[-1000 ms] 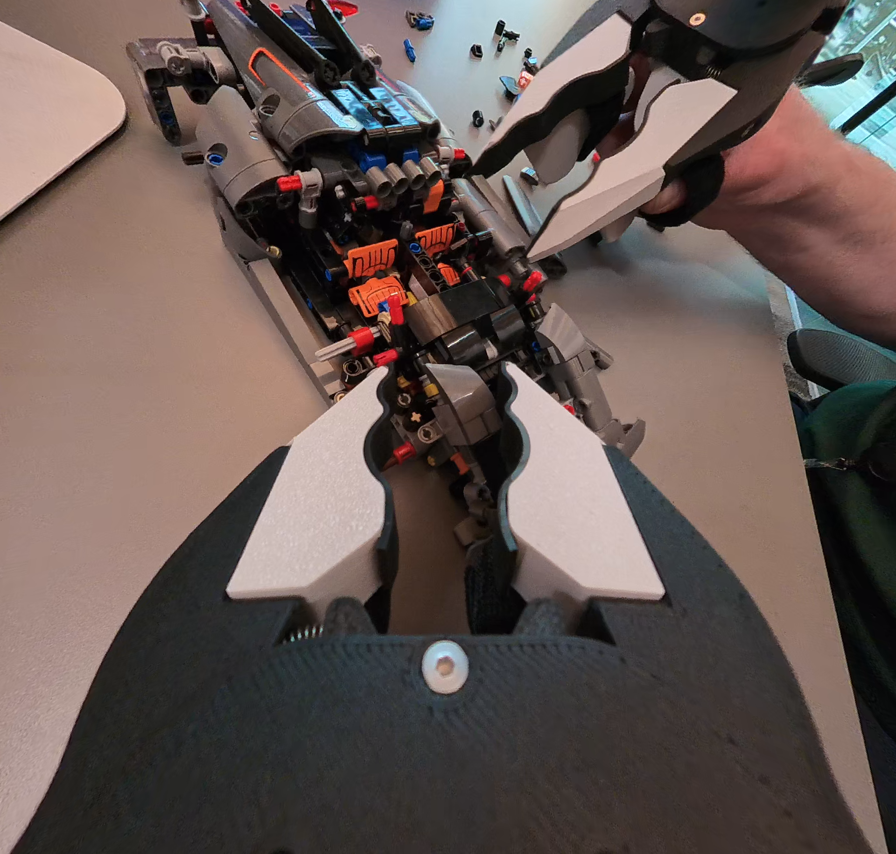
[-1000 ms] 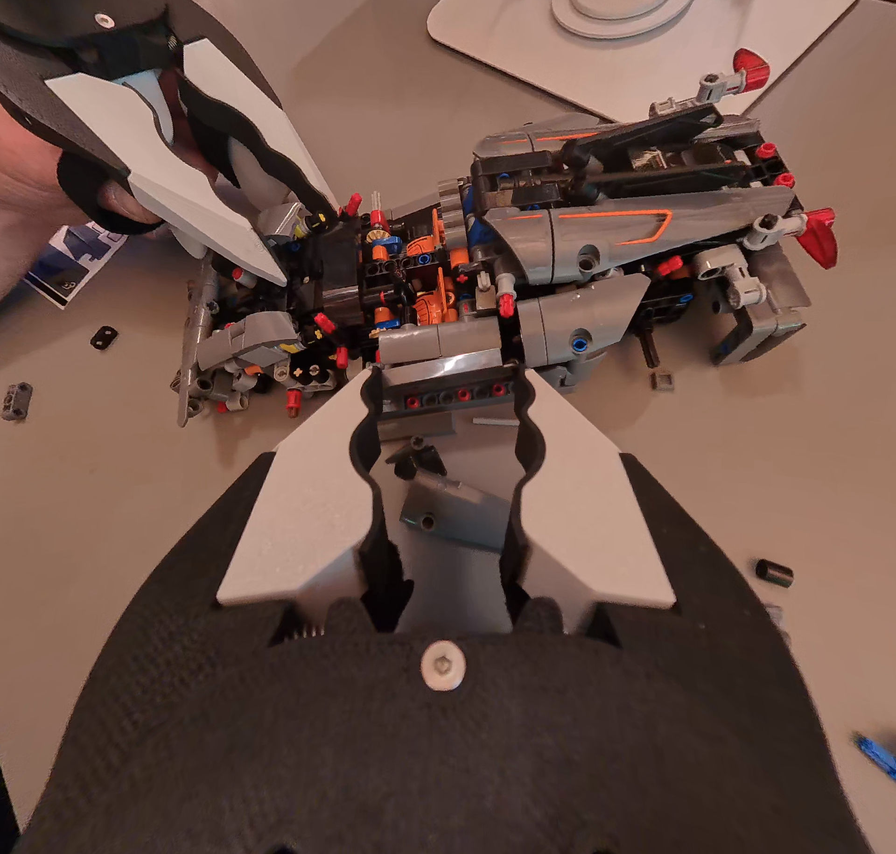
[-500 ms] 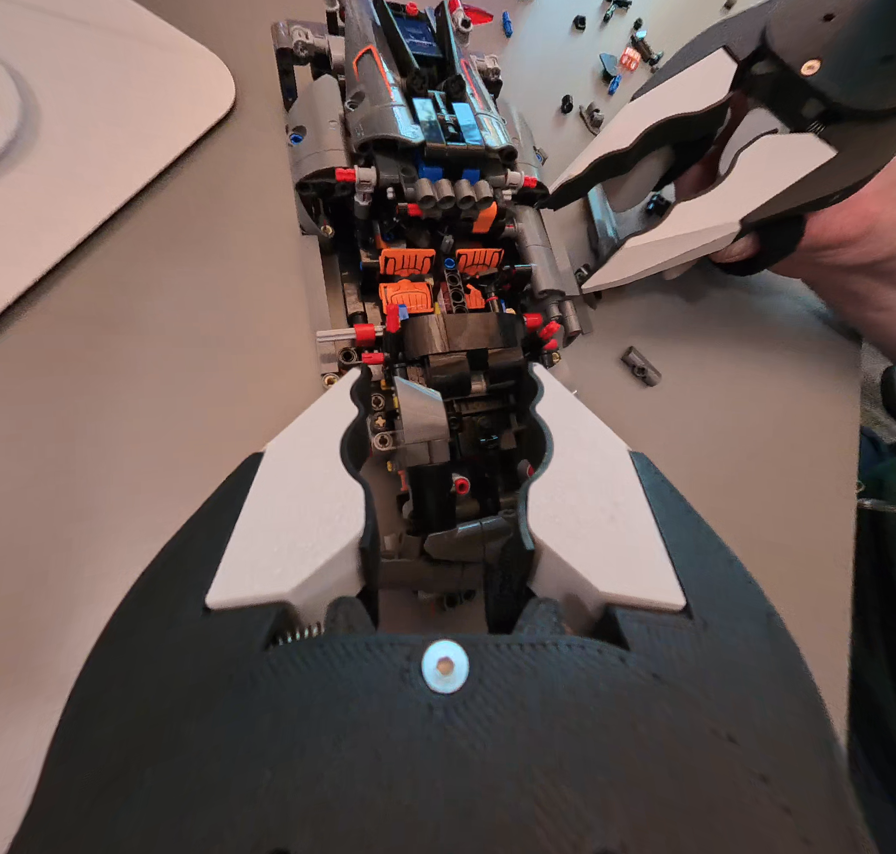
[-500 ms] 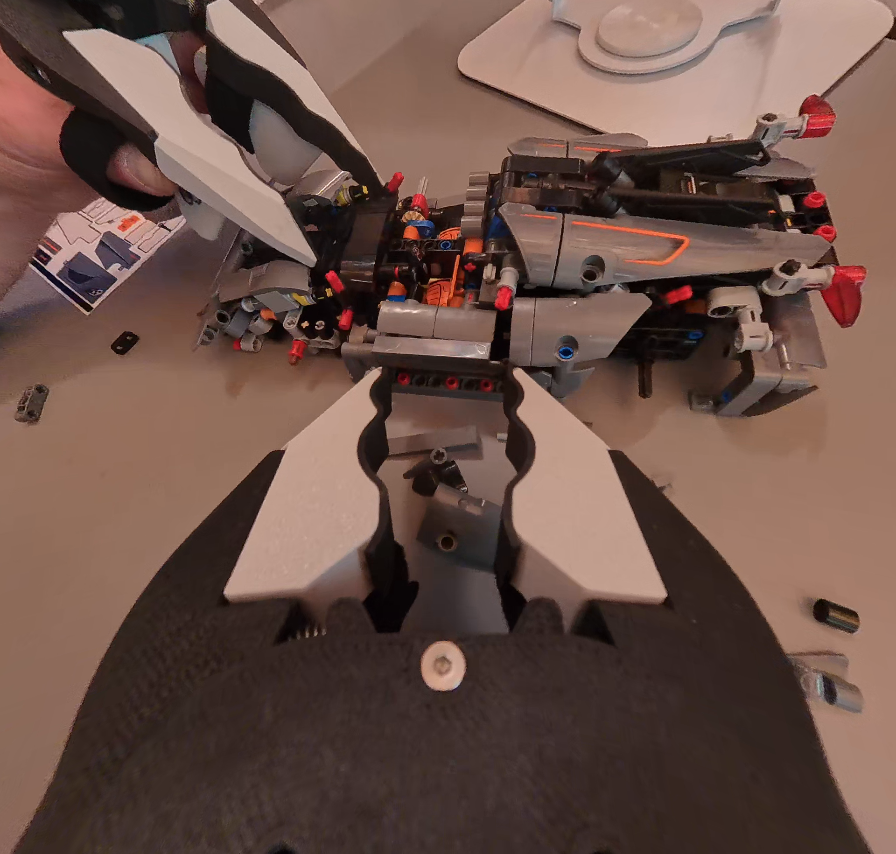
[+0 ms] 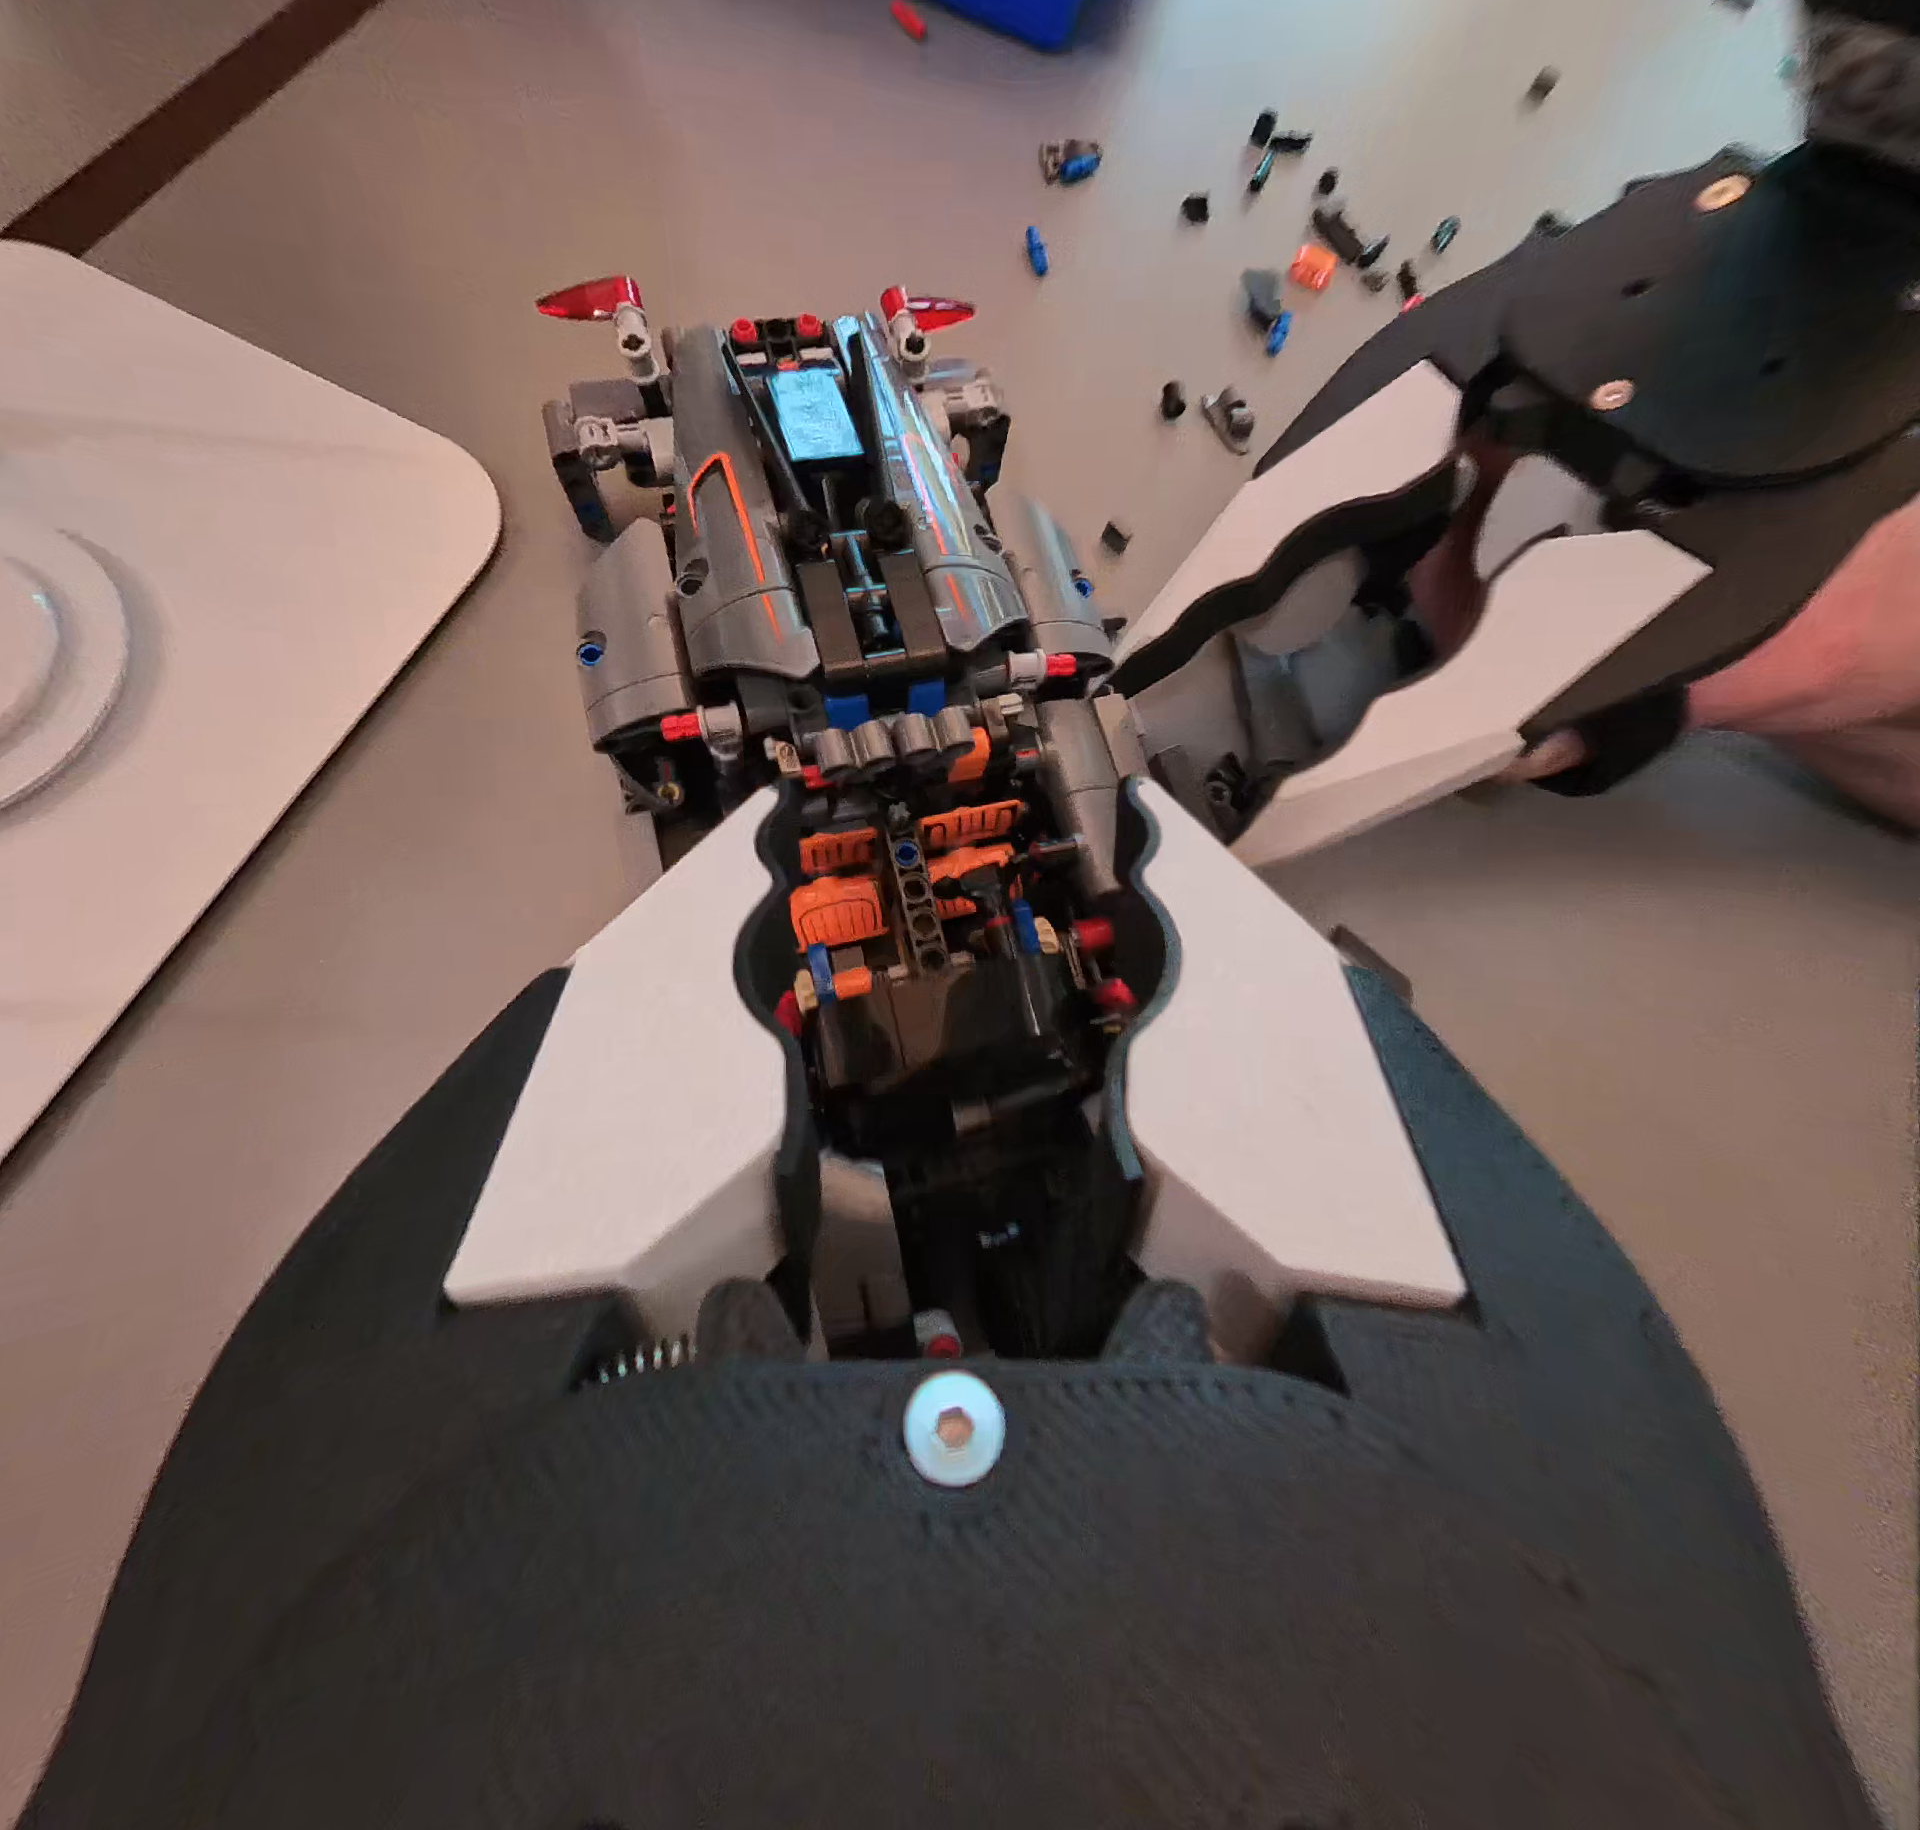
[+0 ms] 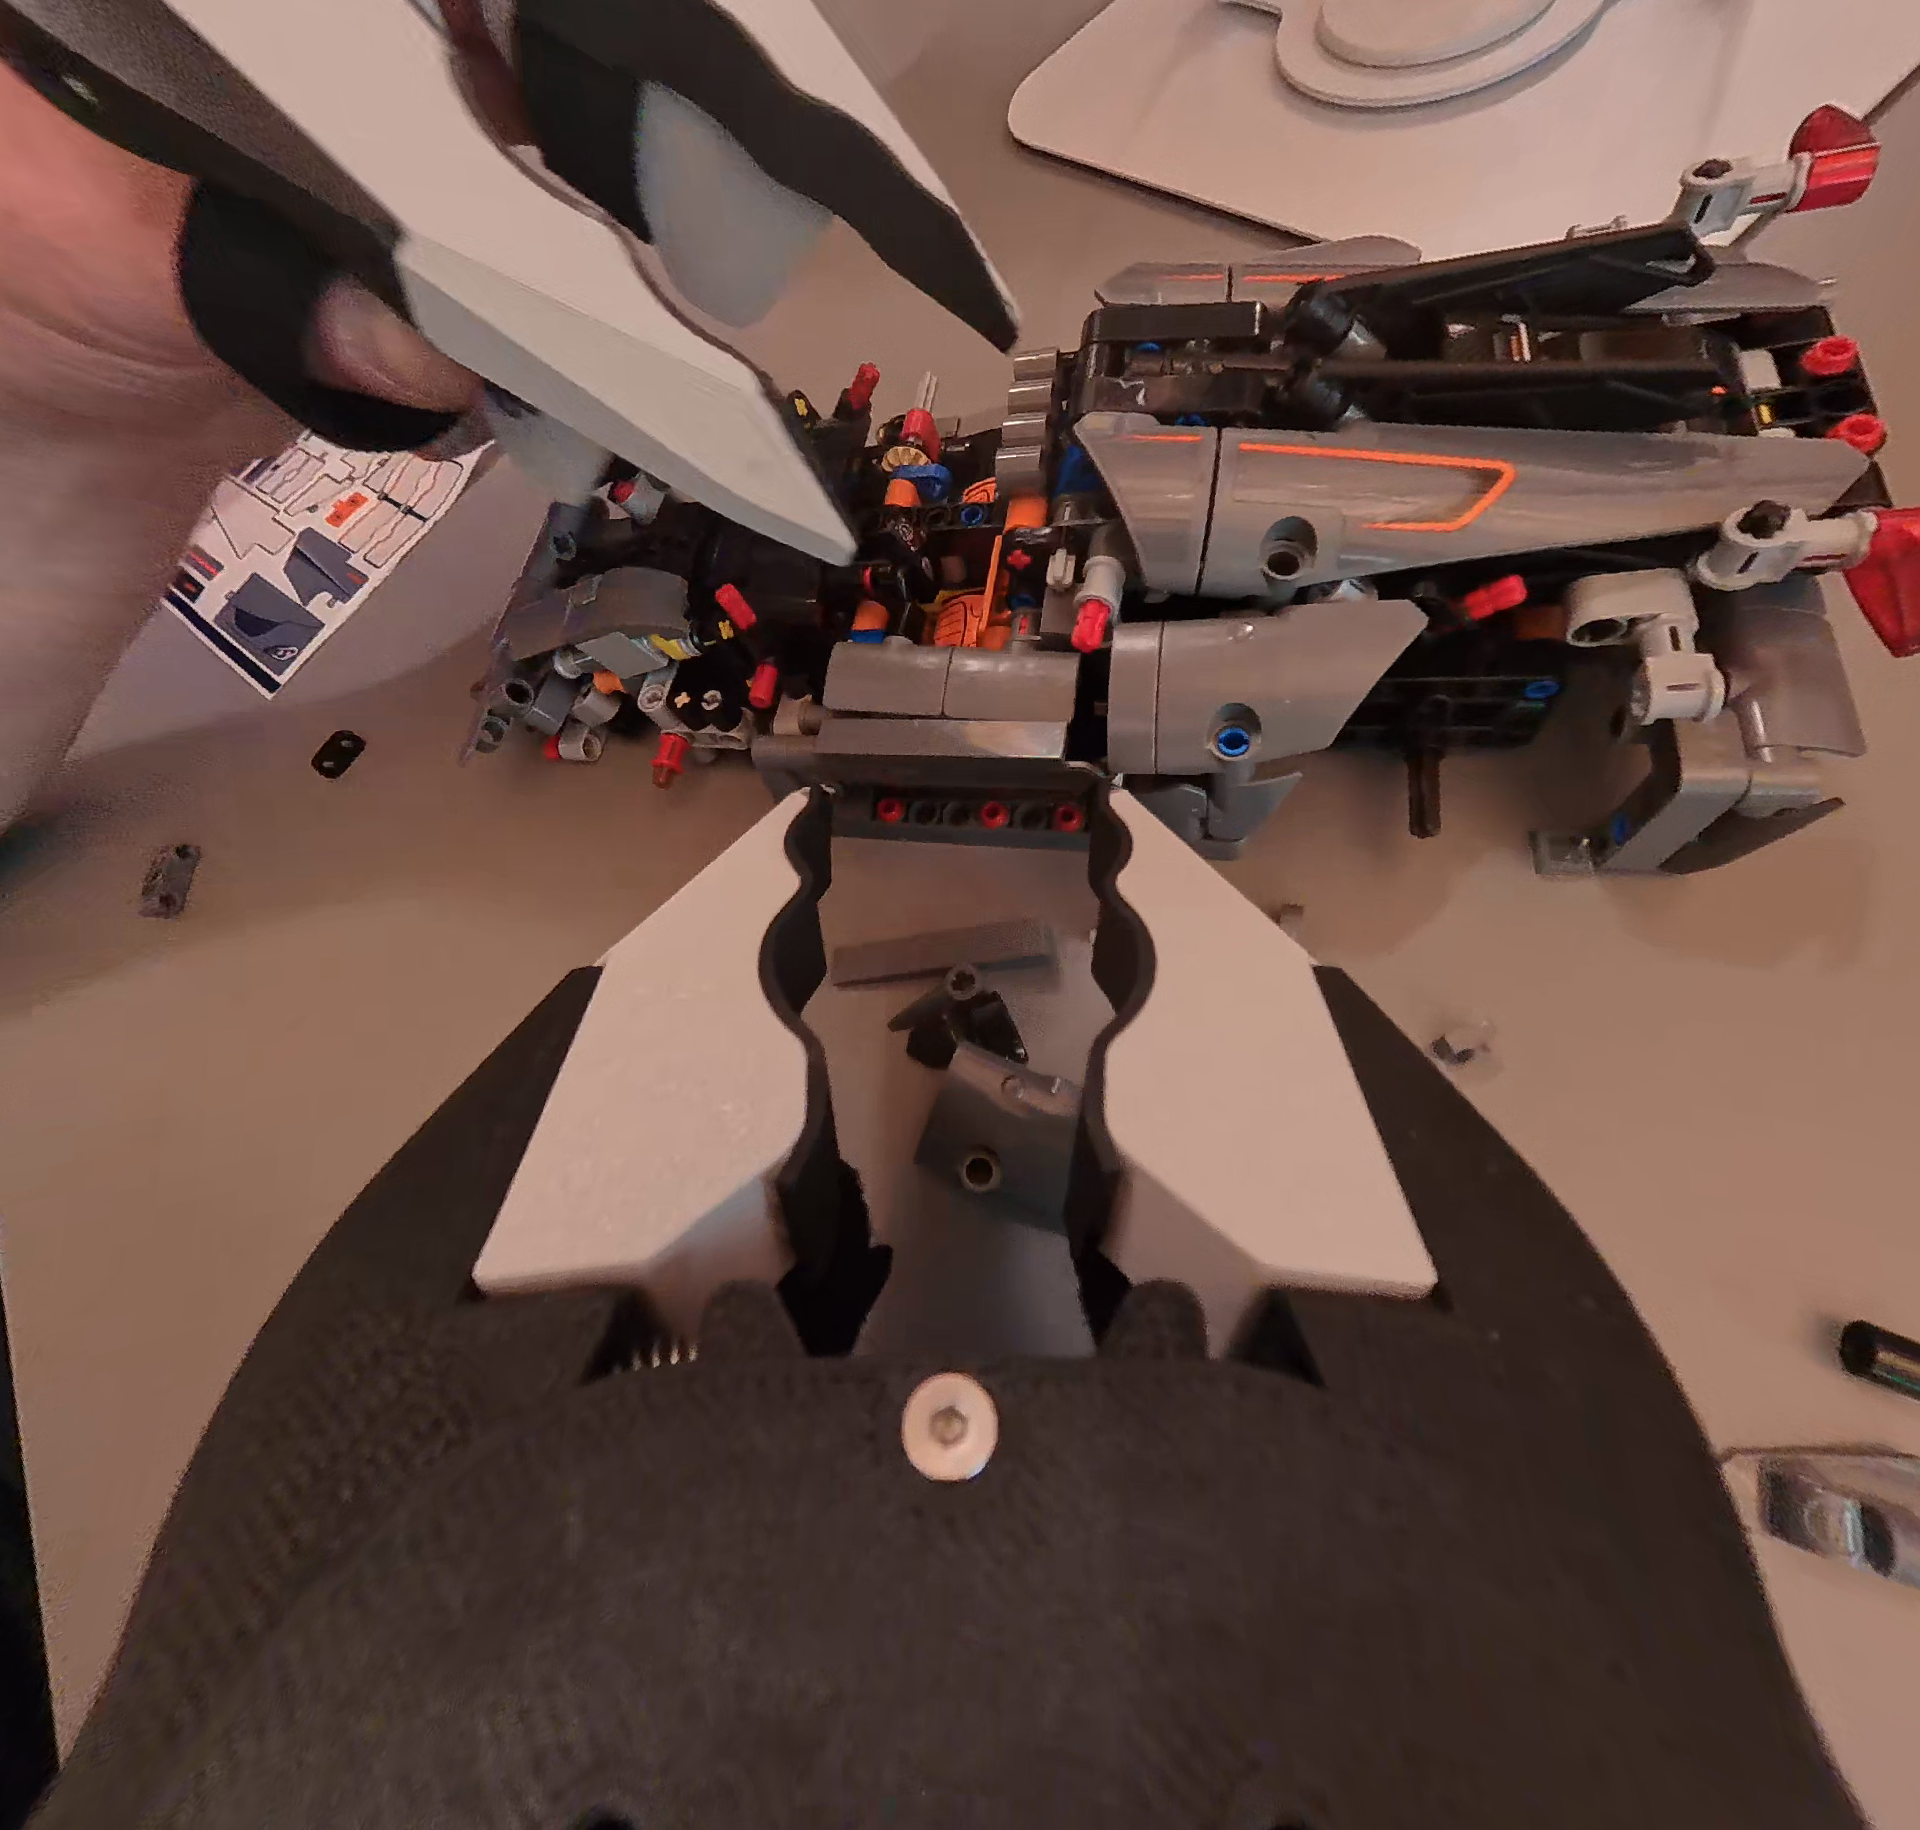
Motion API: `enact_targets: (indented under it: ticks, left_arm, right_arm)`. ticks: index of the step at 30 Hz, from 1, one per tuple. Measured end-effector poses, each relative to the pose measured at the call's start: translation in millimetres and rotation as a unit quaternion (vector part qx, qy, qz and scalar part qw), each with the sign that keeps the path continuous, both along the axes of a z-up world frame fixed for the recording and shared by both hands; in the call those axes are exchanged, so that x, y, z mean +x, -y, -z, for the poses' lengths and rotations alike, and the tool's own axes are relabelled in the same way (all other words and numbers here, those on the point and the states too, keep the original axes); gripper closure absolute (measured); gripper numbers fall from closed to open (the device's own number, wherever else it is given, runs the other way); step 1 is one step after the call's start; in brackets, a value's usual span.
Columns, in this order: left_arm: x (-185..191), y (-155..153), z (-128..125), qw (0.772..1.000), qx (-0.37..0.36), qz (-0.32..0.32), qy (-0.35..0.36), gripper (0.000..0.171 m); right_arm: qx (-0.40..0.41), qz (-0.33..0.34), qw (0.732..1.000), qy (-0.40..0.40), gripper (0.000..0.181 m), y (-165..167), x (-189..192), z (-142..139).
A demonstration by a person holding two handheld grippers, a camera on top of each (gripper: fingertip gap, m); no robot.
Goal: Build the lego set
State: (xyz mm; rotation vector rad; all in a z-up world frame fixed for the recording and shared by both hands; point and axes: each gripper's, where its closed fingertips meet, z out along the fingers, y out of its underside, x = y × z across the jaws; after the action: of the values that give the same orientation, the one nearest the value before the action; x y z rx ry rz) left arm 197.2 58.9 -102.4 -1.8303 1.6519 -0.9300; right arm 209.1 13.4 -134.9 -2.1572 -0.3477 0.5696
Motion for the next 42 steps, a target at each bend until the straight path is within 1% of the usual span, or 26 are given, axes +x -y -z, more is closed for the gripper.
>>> enact_targets:
  ticks: [5,7,13,16,18,21,24,30,34,39,40,41,42]
  left_arm:
    - [15,-4,4,1.000,0.000,-0.008,0.010,0.120]
    - [16,-7,5,1.000,0.009,-0.014,0.012,0.125]
    - [14,-13,7,0.999,0.037,-0.020,0.009,0.137]
    - [12,-13,7,0.999,0.051,-0.017,-0.002,0.137]
    - [10,-11,8,0.998,0.059,-0.011,-0.010,0.132]
    - [10,-14,9,0.997,0.079,-0.016,-0.016,0.138]
    - [10,-15,9,0.997,0.077,-0.019,-0.012,0.141]
    - [10,-17,9,0.996,0.080,-0.030,-0.008,0.142]
    - [10,-19,10,0.996,0.080,-0.034,0.001,0.143]
    - [10,-19,9,0.996,0.079,-0.036,0.005,0.143]
    - [10,-19,10,0.996,0.078,-0.037,0.005,0.142]
    - [10,-20,10,0.996,0.078,-0.037,0.006,0.143]
    - [11,-20,10,0.996,0.078,-0.038,0.007,0.143]
  right_arm:
    - [0.013,-0.016,1.000,0.011,0.136,1,-3,-2]
    - [0.021,-0.022,0.999,0.014,0.140,0,-5,-3]
    - [0.020,-0.034,0.999,0.021,0.143,1,-8,-2]
    - [0.019,-0.037,0.999,0.027,0.145,1,-9,-1]
    - [0.024,-0.037,0.998,0.034,0.145,1,-9,-1]
    - [0.032,-0.040,0.998,0.044,0.145,1,-10,-2]
    - [0.041,-0.047,0.996,0.056,0.145,2,-11,-2]
    - [0.050,-0.063,0.994,0.077,0.145,3,-14,-1]
    - [0.060,-0.074,0.991,0.090,0.147,5,-18,0]
    - [0.067,-0.081,0.990,0.094,0.144,6,-20,-1]
    - [0.073,-0.085,0.989,0.093,0.147,7,-22,-3]
    - [0.089,-0.116,0.987,0.070,0.168,13,-32,-10]
    - [0.100,-0.117,0.986,0.062,0.166,14,-36,-15]
